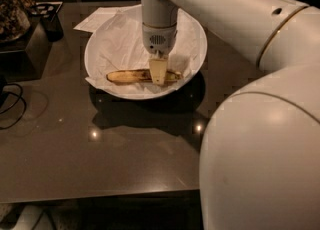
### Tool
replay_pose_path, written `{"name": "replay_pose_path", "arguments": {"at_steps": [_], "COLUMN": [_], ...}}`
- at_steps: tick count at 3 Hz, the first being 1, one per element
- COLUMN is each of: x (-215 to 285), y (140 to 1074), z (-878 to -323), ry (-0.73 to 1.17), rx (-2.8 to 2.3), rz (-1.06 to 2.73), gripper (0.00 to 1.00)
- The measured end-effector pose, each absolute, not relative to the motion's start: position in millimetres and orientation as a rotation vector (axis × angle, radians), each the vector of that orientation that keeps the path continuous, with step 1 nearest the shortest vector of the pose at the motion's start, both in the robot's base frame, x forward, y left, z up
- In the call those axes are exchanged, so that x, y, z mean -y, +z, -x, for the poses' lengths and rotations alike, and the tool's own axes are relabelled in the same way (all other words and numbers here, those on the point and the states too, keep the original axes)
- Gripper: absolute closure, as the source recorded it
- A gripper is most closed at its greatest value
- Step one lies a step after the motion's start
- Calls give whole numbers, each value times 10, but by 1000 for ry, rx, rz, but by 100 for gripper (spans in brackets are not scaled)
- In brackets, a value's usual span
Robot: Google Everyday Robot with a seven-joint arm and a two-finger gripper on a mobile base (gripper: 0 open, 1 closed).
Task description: Pick banana from white bowl
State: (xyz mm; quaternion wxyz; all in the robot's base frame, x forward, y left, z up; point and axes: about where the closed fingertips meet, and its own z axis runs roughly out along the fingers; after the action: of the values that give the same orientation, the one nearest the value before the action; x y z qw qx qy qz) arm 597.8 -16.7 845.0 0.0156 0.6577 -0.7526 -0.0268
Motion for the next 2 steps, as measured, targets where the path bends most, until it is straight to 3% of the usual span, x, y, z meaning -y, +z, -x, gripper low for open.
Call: {"name": "replay_pose_path", "arguments": {"at_steps": [1,2], "x": [167,167], "y": [8450,8450], "z": [-5978,-5979], "ry": [-83,-83], "rx": [2341,2341], "rz": [-2046,-2046], "gripper": [100,100]}}
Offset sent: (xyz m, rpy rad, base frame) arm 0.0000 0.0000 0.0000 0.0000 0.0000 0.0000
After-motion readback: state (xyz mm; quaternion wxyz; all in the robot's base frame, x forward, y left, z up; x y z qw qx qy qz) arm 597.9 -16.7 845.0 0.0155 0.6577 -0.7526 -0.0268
